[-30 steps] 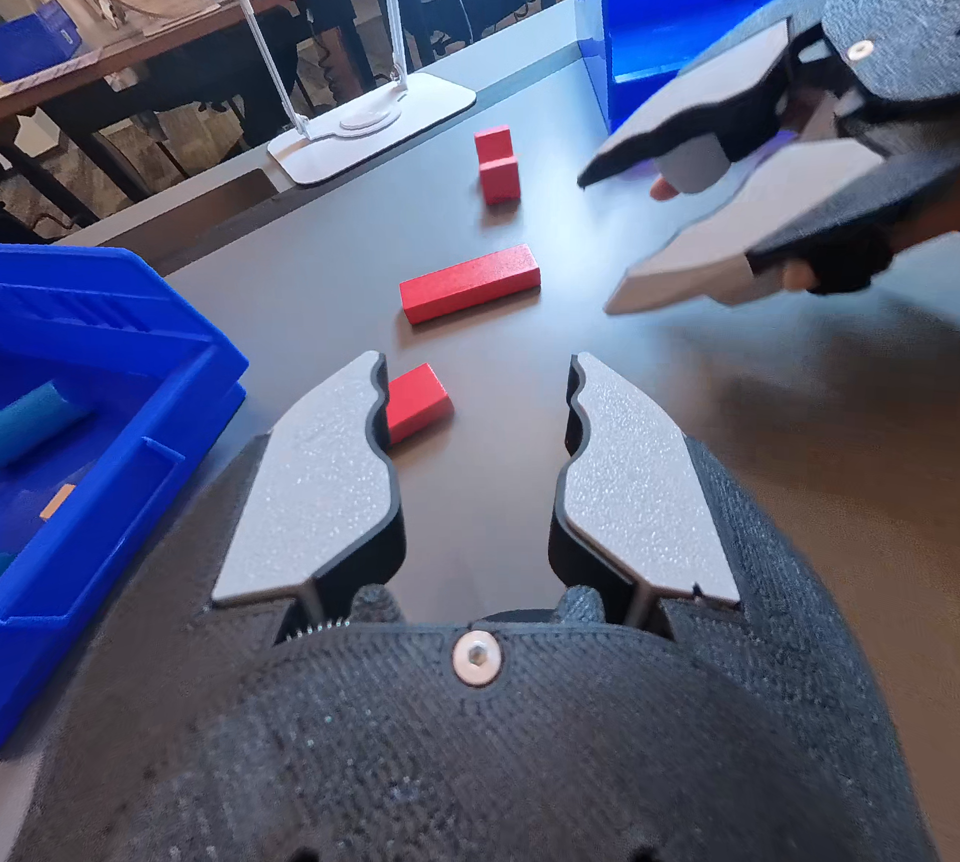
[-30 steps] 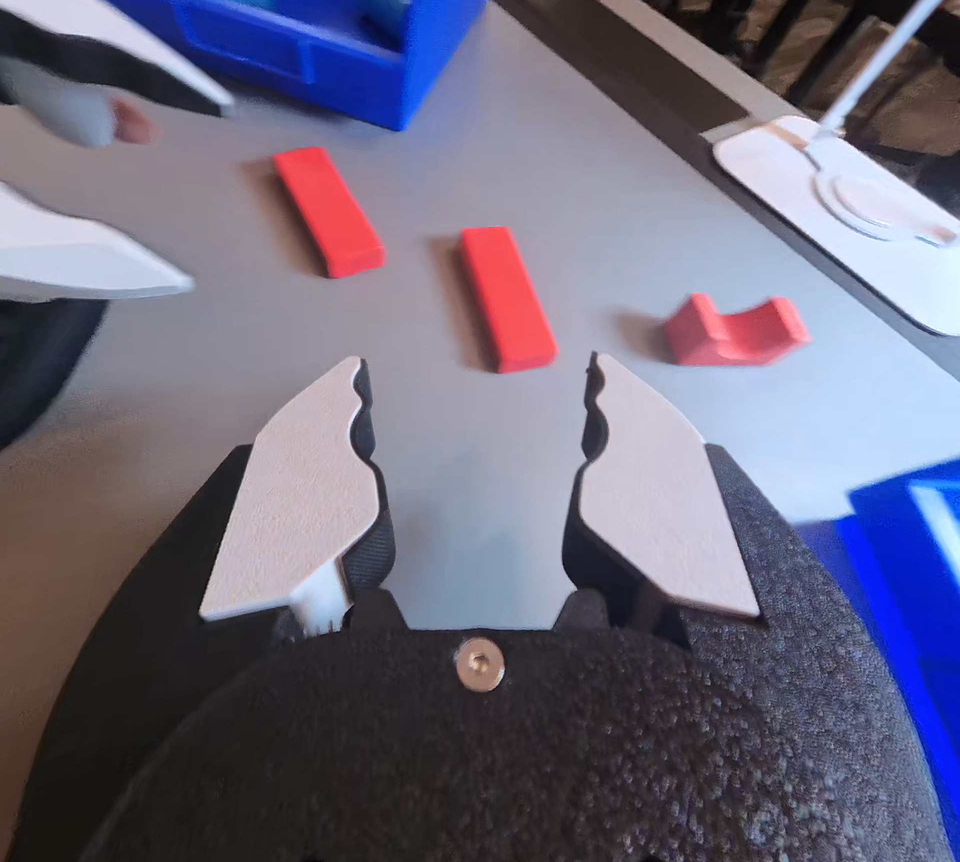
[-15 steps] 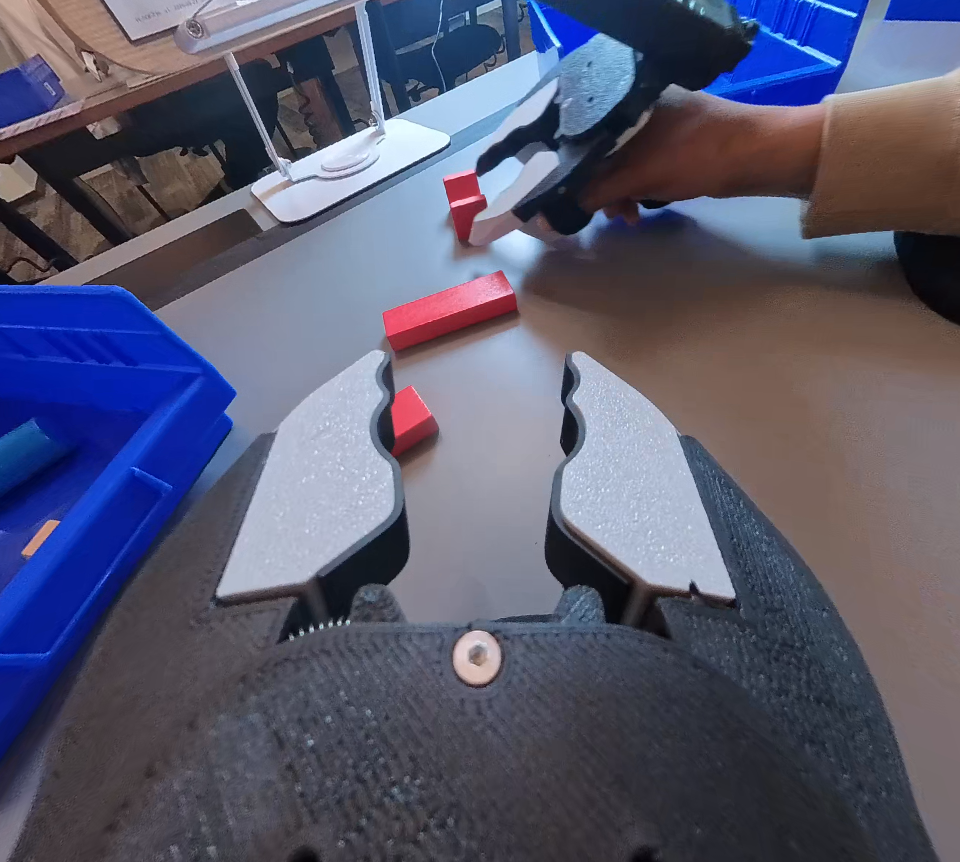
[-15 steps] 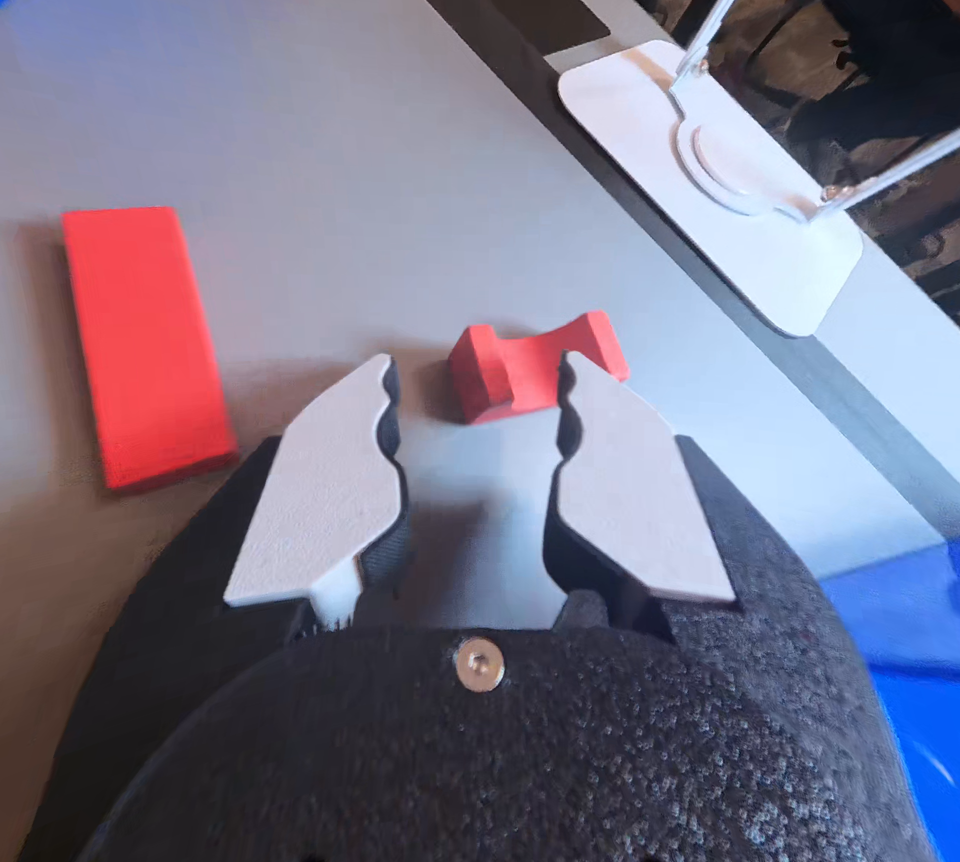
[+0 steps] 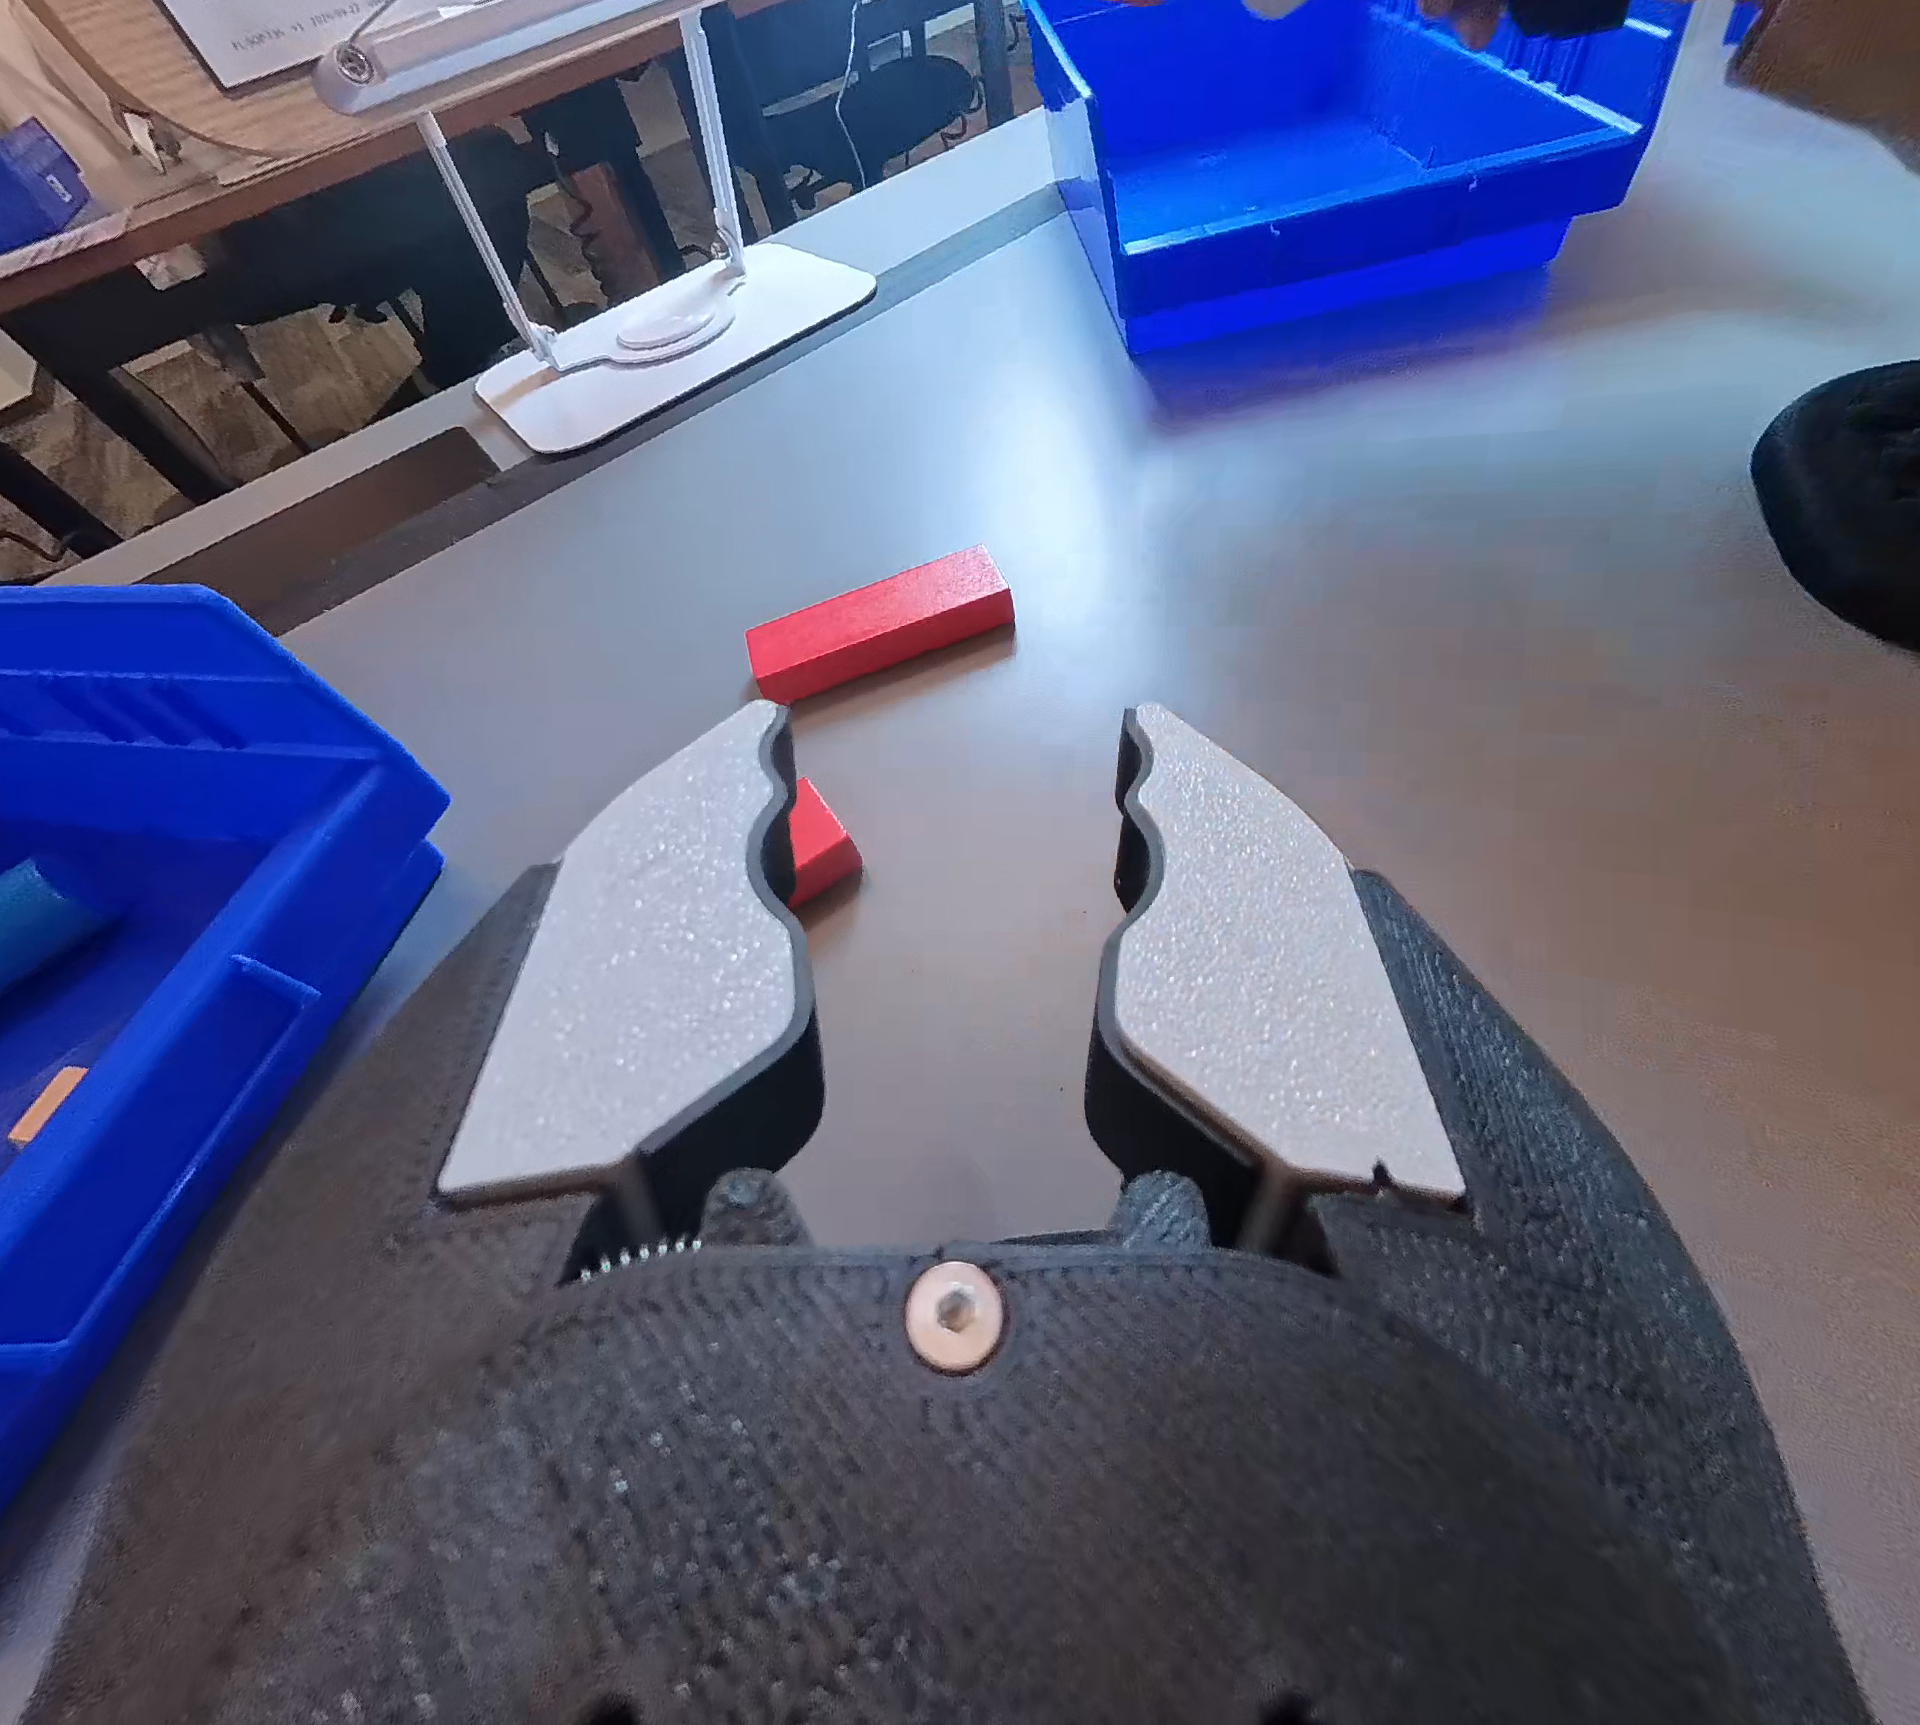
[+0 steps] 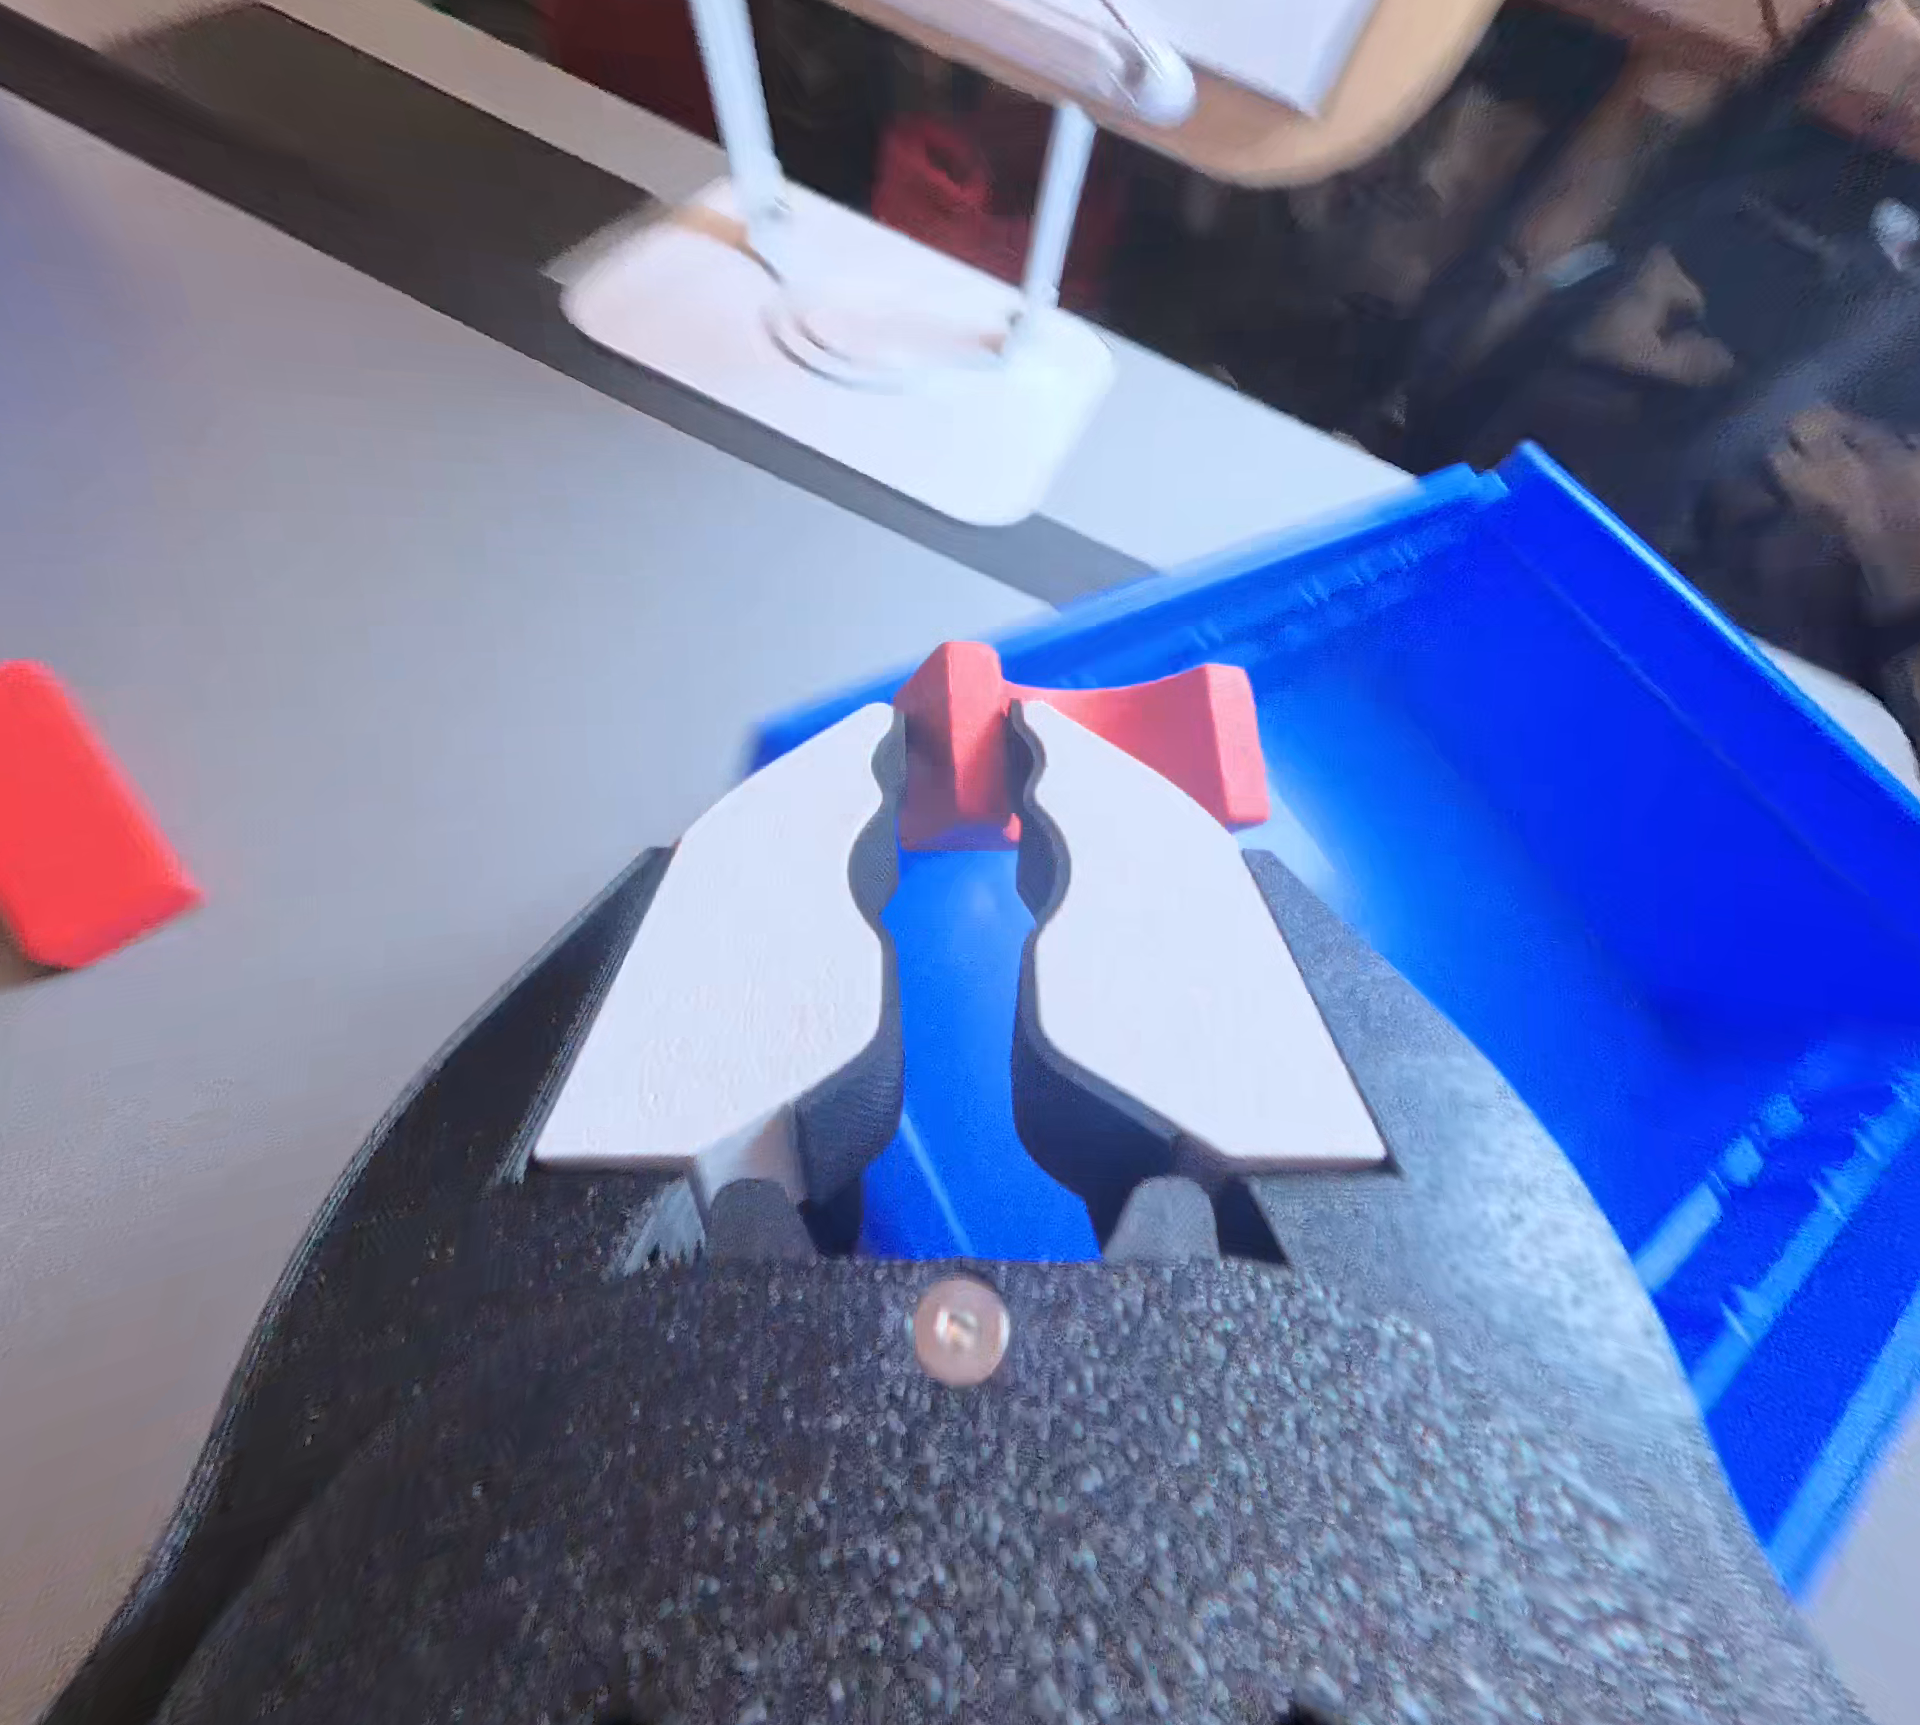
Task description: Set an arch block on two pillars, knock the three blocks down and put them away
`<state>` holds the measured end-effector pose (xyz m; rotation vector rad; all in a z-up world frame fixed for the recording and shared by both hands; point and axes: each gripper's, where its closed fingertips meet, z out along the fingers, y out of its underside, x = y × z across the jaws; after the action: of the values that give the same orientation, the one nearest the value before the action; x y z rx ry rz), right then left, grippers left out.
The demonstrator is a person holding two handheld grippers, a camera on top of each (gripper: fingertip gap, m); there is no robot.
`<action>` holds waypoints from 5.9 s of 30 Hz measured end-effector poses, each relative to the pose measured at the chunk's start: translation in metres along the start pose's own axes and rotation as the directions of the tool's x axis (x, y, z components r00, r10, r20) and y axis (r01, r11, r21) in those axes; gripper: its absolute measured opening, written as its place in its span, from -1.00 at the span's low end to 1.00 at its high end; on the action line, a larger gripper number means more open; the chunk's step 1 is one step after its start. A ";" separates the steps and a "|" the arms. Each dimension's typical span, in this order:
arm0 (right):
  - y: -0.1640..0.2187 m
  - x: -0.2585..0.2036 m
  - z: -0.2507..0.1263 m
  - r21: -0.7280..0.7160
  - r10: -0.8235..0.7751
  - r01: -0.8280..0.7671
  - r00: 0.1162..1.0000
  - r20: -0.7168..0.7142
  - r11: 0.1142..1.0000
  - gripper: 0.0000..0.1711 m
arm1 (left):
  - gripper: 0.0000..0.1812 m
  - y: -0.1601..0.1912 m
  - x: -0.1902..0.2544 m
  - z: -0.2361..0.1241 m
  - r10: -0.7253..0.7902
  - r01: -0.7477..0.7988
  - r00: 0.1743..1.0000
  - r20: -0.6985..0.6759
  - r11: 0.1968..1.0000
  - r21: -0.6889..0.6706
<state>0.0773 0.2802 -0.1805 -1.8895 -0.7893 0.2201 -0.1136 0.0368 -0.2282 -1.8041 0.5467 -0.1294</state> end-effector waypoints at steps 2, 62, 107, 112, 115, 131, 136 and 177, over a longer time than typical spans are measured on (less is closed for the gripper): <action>0.032 0.038 0.001 -0.117 0.033 -0.049 0.991 -0.131 0.992 -0.79 | -0.34 0.001 0.001 0.001 0.003 -0.003 1.000 -0.004 1.000 -0.007; 0.057 -0.335 0.028 0.078 -0.336 0.414 0.600 0.725 0.907 -0.45 | -0.37 -0.008 -0.018 -0.010 -0.019 0.016 0.999 0.048 0.998 0.061; 0.061 -0.068 -0.081 0.226 -0.001 -0.069 0.955 0.296 0.972 -0.45 | -0.34 -0.003 -0.108 -0.039 -0.117 0.118 0.974 0.194 0.993 0.006; 0.073 -0.068 -0.089 0.195 0.074 -0.154 0.928 0.366 0.969 -0.56 | -0.33 0.018 -0.153 -0.056 -0.096 0.142 0.969 0.226 0.970 -0.197; 0.072 -0.074 -0.088 0.183 0.083 -0.170 0.911 0.405 0.968 -0.60 | -0.33 0.038 -0.160 -0.053 -0.019 0.089 0.981 0.196 0.930 -0.355; 0.101 -0.095 -0.073 0.098 -0.100 0.068 0.927 0.363 0.993 -0.70 | -0.67 0.093 -0.161 0.008 0.373 -0.311 0.928 -0.024 0.733 -0.605; 0.103 -0.099 -0.073 0.093 -0.109 0.080 0.923 0.369 0.992 -0.71 | -0.67 0.094 -0.151 -0.002 0.347 -0.360 0.928 -0.137 0.735 -0.574; -0.008 -0.211 -0.110 0.271 -0.126 -0.082 0.732 0.669 0.959 -0.35 | -0.63 -0.077 0.017 0.033 0.146 -0.009 0.865 -0.481 0.961 0.276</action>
<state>-0.0350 0.0712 -0.1647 -1.5033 -1.1952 1.0121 -0.0634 0.0741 -0.1701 -1.4758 0.9218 -0.6002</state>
